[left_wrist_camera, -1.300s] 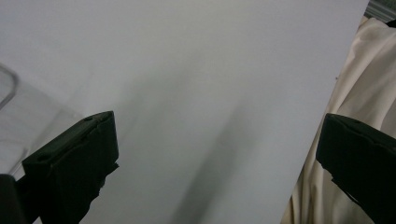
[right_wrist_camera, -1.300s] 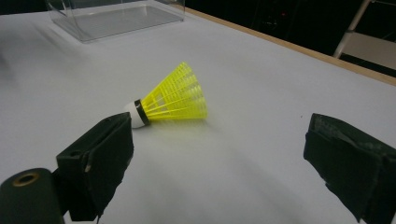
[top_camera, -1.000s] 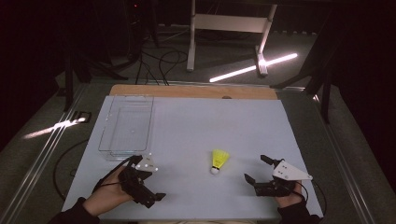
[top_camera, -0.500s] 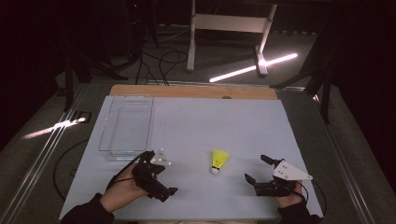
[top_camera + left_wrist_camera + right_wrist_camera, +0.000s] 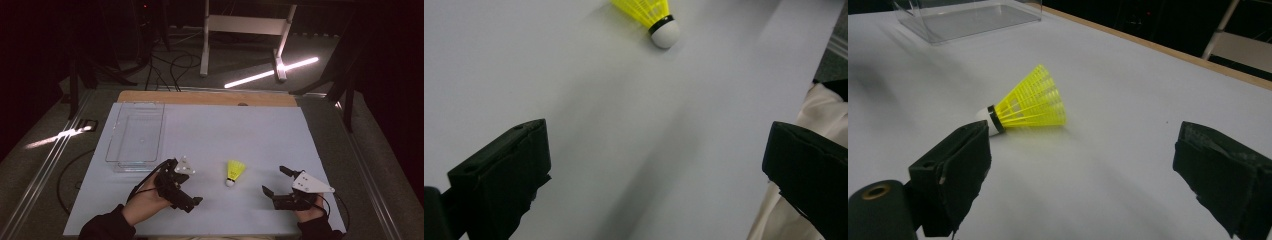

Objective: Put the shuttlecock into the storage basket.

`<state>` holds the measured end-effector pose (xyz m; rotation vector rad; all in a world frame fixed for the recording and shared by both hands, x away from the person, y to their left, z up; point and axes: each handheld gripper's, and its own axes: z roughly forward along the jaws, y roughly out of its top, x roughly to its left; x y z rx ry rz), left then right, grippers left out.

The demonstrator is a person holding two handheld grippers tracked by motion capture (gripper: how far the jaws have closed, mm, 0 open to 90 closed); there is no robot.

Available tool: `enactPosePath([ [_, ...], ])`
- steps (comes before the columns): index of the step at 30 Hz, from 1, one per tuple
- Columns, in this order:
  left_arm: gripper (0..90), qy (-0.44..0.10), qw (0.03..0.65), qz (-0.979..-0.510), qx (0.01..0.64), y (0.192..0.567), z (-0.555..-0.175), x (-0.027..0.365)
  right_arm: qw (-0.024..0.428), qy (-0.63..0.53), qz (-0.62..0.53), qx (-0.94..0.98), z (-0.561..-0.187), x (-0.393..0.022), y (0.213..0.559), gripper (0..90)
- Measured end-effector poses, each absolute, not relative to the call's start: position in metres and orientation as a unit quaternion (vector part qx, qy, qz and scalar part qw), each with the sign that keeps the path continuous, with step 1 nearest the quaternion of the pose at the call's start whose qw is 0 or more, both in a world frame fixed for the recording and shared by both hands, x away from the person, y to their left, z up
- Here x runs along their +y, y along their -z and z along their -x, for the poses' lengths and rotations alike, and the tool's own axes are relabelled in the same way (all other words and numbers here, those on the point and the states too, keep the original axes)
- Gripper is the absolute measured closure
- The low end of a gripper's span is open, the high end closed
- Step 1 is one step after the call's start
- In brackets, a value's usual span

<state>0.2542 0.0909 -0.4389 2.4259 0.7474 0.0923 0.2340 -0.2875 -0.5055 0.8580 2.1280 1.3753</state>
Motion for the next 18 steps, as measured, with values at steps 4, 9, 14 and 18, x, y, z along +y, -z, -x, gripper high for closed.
enactPosePath([
  [4, 0.1, -0.025, 0.296, -0.913, 0.279, 0.436, -0.255, 0.081, 0.231, -0.501, -0.312, 0.773, -0.234, -0.288, 0.506, 8.7],
  [9, 0.0, -0.018, 0.291, -0.913, 0.284, 0.433, -0.258, 0.067, 0.229, -0.502, -0.311, 0.774, -0.235, -0.287, 0.506, 8.7],
  [14, 0.0, -0.012, 0.303, -0.908, 0.289, 0.427, -0.261, 0.056, 0.227, -0.502, -0.313, 0.773, -0.235, -0.287, 0.506, 8.7],
  [18, 0.1, -0.013, 0.305, -0.905, 0.297, 0.425, -0.266, 0.049, 0.225, -0.502, -0.314, 0.774, -0.235, -0.287, 0.506, 8.7],
])
